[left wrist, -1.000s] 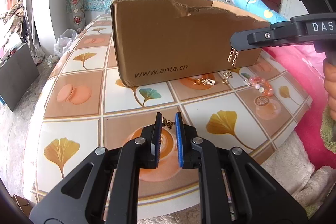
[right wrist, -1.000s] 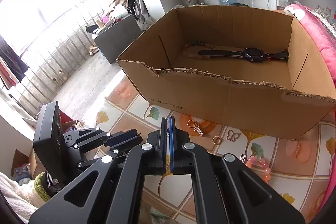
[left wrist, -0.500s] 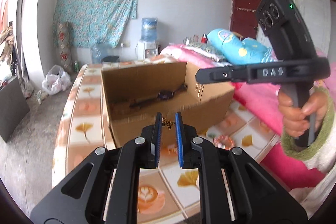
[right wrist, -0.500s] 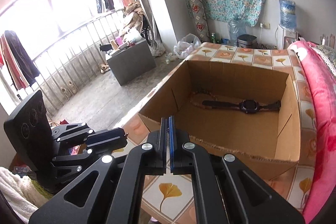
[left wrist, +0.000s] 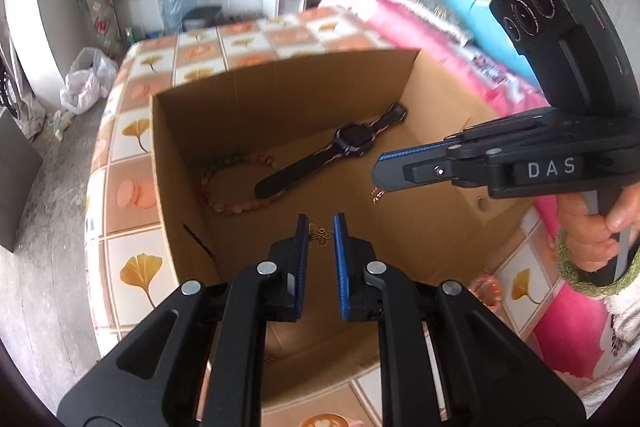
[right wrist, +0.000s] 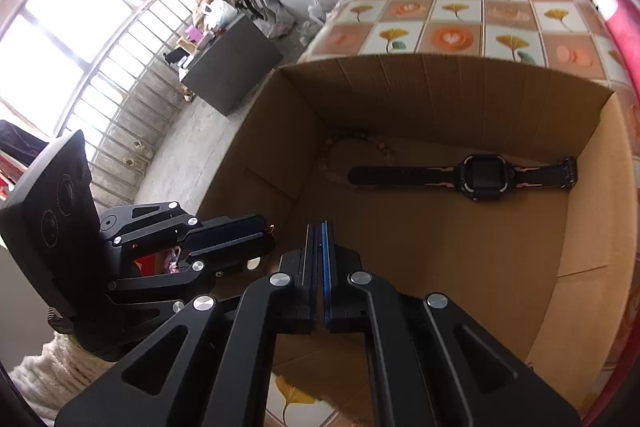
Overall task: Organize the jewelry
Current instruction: 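Carry the gold charm over the box with the left tool and open it, then grasp the gold keyring charm beside the box with the left tool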
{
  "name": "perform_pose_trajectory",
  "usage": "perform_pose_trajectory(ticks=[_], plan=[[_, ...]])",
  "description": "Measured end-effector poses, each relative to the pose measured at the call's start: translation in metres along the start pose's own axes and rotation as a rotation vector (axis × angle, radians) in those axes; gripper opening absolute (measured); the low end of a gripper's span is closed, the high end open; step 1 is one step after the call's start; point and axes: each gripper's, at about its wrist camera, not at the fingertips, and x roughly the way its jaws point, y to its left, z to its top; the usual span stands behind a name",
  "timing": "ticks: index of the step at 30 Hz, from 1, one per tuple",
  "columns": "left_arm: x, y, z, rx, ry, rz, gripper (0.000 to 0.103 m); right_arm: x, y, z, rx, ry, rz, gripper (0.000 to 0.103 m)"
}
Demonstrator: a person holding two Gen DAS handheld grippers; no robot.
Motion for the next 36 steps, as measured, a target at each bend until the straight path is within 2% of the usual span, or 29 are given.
perform_pose_trajectory(ticks=[3, 6, 12, 16, 19, 23, 26, 27, 30, 33, 36], plan=[[0.02, 0.004, 0.003, 0.011, 0.068, 0.052, 0.012, 0.023, -0.013, 0.011, 0.029, 0.057, -0.02, 0.002], [0.029, 0.005, 0.006, 0.025, 0.097, 0.073, 0.012, 0.038, -0.019, 0.017, 0.056, 0.093, -0.026, 0.002], [0.03, 0.005, 0.009, 0.03, 0.092, 0.096, 0.012, 0.048, -0.019, 0.024, 0.048, 0.094, -0.04, 0.004], [0.024, 0.006, 0.009, 0.011, 0.065, 0.107, 0.012, 0.041, -0.012, 0.023, 0.02, 0.064, -0.083, 0.005], [0.009, 0.008, 0.006, -0.014, 0.018, 0.111, 0.012, 0.029, -0.007, 0.02, 0.003, 0.032, -0.096, 0.005], [-0.034, 0.006, -0.008, -0.04, -0.111, 0.097, 0.012, -0.007, 0.005, 0.003, -0.042, -0.059, -0.089, 0.005], [-0.076, 0.0, -0.032, -0.059, -0.23, 0.065, 0.015, -0.041, 0.02, -0.017, -0.089, -0.152, -0.072, 0.005], [-0.087, -0.003, -0.042, -0.065, -0.26, 0.056, 0.019, -0.053, 0.024, -0.027, -0.103, -0.182, -0.065, 0.005], [-0.113, -0.014, -0.077, -0.062, -0.33, 0.027, 0.021, -0.082, 0.032, -0.06, -0.13, -0.265, -0.044, 0.005], [-0.124, -0.027, -0.113, -0.066, -0.376, 0.008, 0.027, -0.096, 0.034, -0.101, -0.145, -0.312, -0.035, 0.006], [-0.107, -0.038, -0.143, -0.122, -0.35, -0.046, 0.028, -0.092, 0.03, -0.135, -0.117, -0.329, -0.036, 0.006]])
